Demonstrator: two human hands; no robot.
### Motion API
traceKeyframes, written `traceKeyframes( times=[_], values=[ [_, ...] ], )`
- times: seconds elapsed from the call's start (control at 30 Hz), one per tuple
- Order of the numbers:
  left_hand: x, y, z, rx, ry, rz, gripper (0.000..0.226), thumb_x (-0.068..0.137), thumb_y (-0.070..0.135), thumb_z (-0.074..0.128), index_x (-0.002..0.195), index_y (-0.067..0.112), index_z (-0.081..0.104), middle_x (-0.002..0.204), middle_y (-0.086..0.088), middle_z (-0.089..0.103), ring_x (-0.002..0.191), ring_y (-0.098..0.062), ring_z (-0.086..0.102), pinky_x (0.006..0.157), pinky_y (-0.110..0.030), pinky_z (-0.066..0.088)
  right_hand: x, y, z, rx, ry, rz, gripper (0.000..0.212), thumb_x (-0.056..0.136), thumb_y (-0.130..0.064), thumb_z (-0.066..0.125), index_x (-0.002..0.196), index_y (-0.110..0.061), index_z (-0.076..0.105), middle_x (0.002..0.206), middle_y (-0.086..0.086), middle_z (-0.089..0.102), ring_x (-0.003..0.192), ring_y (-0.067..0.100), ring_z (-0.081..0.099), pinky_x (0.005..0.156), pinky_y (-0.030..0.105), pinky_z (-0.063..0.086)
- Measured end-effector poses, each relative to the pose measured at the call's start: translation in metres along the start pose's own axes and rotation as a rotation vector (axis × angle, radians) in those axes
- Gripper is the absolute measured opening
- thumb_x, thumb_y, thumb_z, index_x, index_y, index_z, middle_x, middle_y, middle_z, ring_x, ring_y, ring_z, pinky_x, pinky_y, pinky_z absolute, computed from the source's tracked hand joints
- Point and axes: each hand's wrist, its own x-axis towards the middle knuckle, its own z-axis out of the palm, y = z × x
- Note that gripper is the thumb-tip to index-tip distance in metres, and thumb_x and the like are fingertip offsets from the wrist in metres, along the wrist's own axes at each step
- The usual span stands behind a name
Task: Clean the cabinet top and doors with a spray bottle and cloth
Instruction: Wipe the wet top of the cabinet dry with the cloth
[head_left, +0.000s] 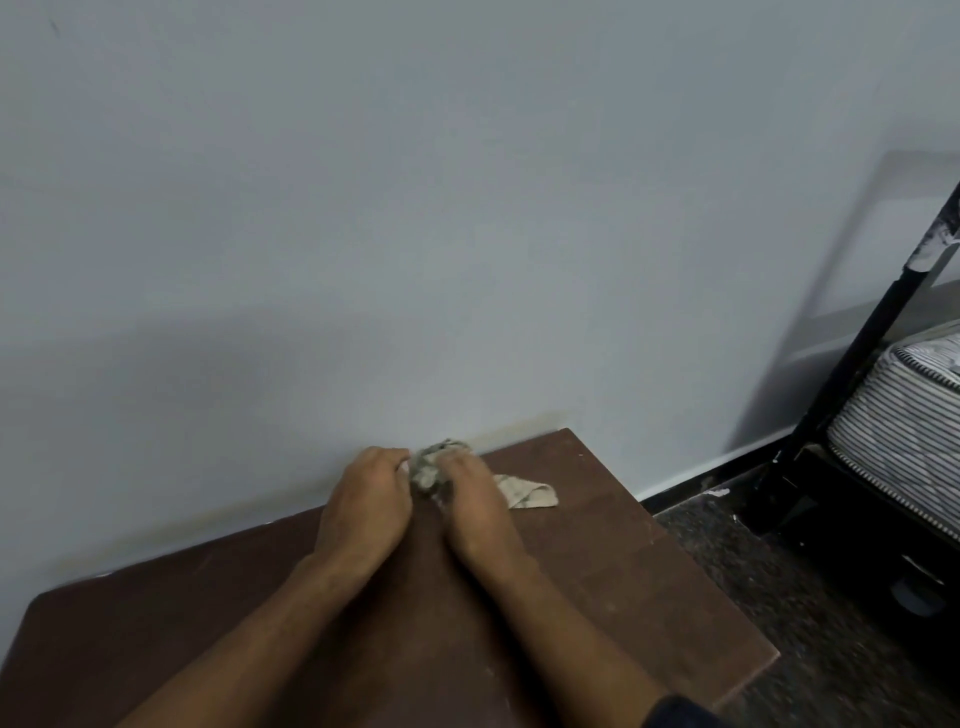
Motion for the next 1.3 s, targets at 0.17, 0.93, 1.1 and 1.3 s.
traceKeyframes(
  times=[0.17, 0.93, 1.1, 1.3],
  values=[
    [0.0, -0.001, 0.006, -0.025, 0.042, -0.008, 0.025, 0.097, 0.018, 0.048, 0.104, 0.014, 0.071, 0.106, -0.004, 0.068, 0.1, -0.02, 0.06, 0.093, -0.036, 0.047, -0.013, -0.044, 0.012, 0.105, -0.16, -0.111, 0.034, 0.096, -0.014, 0.042, 0.12, 0.0, 0.061, 0.117, 0.019, 0.065, 0.108, 0.031, 0.06, 0.094, 0.043, 0.047],
    [-0.015, -0.006, 0.009, -0.013, -0.212, 0.164, 0.045, 0.098, 0.045, 0.043, 0.132, 0.017, 0.055, 0.132, 0.003, 0.058, 0.123, -0.014, 0.05, 0.106, -0.03, 0.038, -0.028, 0.01, -0.032, 0.042, -0.241, -0.15, 0.041, 0.096, -0.017, 0.051, 0.137, -0.019, 0.055, 0.144, 0.001, 0.054, 0.134, 0.013, 0.046, 0.116, 0.025, 0.03],
    [-0.037, -0.004, 0.009, 0.02, -0.228, 0.128, 0.05, 0.098, 0.045, 0.045, 0.142, 0.022, 0.045, 0.145, 0.007, 0.046, 0.133, -0.009, 0.04, 0.11, -0.027, 0.031, -0.002, 0.081, -0.097, -0.047, -0.059, 0.151, 0.042, 0.095, -0.028, 0.058, 0.137, -0.022, 0.055, 0.143, 0.0, 0.053, 0.132, 0.013, 0.048, 0.115, 0.026, 0.031],
    [-0.044, 0.012, 0.019, 0.011, -0.235, 0.154, 0.051, 0.098, 0.046, 0.045, 0.143, 0.023, 0.044, 0.146, 0.008, 0.046, 0.134, -0.008, 0.039, 0.11, -0.027, 0.031, -0.031, 0.104, -0.126, -0.142, 0.025, 0.312, 0.047, 0.096, -0.017, 0.055, 0.142, -0.02, 0.051, 0.147, 0.001, 0.05, 0.135, 0.023, 0.047, 0.113, 0.032, 0.034]
  ],
)
